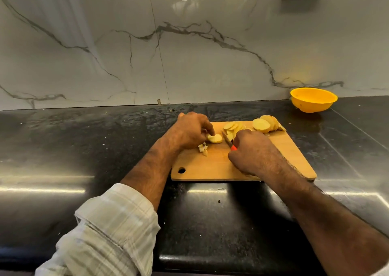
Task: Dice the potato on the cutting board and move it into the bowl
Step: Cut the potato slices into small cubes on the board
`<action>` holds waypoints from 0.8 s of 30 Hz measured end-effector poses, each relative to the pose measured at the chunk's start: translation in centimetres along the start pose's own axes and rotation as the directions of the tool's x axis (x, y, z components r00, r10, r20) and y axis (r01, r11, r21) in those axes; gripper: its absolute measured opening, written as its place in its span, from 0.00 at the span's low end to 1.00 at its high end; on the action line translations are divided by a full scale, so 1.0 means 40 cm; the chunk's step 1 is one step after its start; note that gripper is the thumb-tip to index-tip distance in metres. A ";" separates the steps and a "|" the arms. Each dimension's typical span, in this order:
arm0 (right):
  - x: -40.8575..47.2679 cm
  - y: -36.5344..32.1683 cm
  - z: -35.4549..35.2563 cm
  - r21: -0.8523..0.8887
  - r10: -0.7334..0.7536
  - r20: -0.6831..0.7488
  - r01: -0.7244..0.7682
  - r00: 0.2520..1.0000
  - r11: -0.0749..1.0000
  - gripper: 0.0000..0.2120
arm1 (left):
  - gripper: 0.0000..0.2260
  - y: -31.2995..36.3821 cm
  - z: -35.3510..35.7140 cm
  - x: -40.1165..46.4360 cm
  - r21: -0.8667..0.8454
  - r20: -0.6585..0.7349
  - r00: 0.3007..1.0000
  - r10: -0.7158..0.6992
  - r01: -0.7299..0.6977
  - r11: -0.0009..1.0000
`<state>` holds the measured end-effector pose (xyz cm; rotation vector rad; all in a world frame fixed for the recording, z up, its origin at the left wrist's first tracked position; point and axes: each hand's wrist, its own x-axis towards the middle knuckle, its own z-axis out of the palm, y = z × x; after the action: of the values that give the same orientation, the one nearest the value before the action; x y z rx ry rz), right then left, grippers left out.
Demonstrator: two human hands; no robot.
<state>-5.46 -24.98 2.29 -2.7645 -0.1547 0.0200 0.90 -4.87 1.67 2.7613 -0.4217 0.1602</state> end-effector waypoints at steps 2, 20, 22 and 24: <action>0.000 -0.003 0.006 -0.004 -0.008 0.001 0.008 1.000 1.000 0.21 | 0.13 -0.004 0.000 -0.004 0.036 0.030 0.999 -0.014 0.013 0.999; -0.001 -0.007 -0.003 -0.036 0.010 0.036 -0.009 0.999 0.999 0.21 | 0.22 0.003 -0.023 -0.030 0.015 0.178 0.984 -0.008 0.006 1.000; -0.004 -0.001 -0.009 -0.035 0.024 0.024 -0.024 0.999 0.999 0.21 | 0.21 -0.007 -0.029 -0.032 0.020 0.166 0.986 -0.029 0.026 0.999; -0.007 0.005 -0.012 -0.029 0.026 0.011 -0.026 1.000 0.999 0.19 | 0.20 -0.018 -0.030 -0.031 0.040 0.148 0.988 -0.049 0.043 0.998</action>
<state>-5.71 -25.38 2.66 -2.7956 -0.1226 0.0408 -0.14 -3.49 2.35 2.8268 -0.3965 -0.0512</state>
